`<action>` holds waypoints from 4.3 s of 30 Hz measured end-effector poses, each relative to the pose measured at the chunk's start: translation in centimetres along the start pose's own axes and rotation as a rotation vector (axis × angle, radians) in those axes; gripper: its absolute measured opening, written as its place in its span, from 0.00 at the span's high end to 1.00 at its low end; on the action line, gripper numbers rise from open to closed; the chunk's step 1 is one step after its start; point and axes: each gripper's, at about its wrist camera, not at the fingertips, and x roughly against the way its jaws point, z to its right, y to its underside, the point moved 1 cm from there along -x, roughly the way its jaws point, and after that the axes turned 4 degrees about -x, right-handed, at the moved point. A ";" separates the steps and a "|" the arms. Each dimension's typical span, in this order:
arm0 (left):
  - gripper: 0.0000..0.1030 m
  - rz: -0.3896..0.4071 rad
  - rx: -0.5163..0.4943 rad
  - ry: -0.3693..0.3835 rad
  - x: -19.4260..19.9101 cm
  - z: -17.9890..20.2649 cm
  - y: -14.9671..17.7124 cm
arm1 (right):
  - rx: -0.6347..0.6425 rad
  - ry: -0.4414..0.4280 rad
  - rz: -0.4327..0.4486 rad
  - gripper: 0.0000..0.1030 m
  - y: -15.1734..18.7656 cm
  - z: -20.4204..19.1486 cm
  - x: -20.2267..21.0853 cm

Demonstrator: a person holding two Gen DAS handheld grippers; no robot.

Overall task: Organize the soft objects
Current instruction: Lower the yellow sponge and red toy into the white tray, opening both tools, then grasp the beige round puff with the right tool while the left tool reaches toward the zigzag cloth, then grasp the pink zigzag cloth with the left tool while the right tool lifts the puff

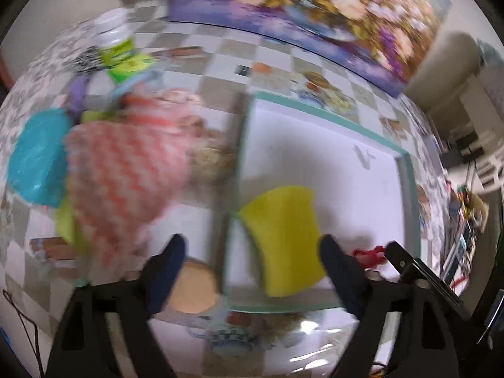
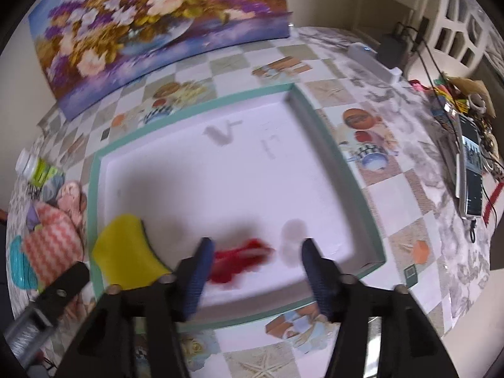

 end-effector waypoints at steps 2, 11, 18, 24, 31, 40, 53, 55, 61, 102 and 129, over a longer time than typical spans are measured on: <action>0.07 0.031 0.043 -0.059 0.6 -1.9 0.0 | 0.022 -0.012 -0.012 0.35 0.4 -0.8 -0.1; 0.06 0.048 0.234 -0.155 1.4 -8.3 0.7 | 0.155 -0.054 0.037 0.01 1.5 -4.7 0.9; 0.02 0.047 0.292 -0.112 1.3 -10.6 1.0 | 0.220 -0.155 0.110 0.00 2.4 -8.0 2.5; 0.00 0.050 0.316 -0.117 1.4 -12.6 1.5 | 0.334 -0.284 -0.010 0.00 4.4 -12.4 1.5; 0.00 0.022 0.388 -0.155 1.7 -15.8 2.9 | 0.485 -0.360 -0.059 0.00 7.2 -15.8 1.5; 0.00 -0.014 0.478 -0.133 1.6 -19.1 4.5 | 0.617 -0.427 -0.099 0.10 9.2 -18.3 1.4; 0.00 -0.030 0.486 -0.113 1.6 -20.4 4.9 | 0.786 -0.262 -0.146 0.24 11.8 -20.8 -1.5; 0.00 -0.034 0.488 -0.111 1.5 -20.4 4.9 | 0.810 -0.223 -0.146 0.26 12.2 -21.0 -1.9; 0.00 -0.041 0.492 -0.108 1.1 -20.1 5.0 | 0.890 -0.137 -0.131 0.37 13.6 -21.7 -2.5; 0.01 -0.047 0.173 -0.087 0.8 -8.7 -1.1 | 0.275 -0.255 0.045 0.59 1.8 -10.0 2.8; 0.84 -0.043 0.014 -0.178 -3.6 -6.4 -2.5 | 0.224 -0.242 0.042 0.59 1.3 -8.4 2.7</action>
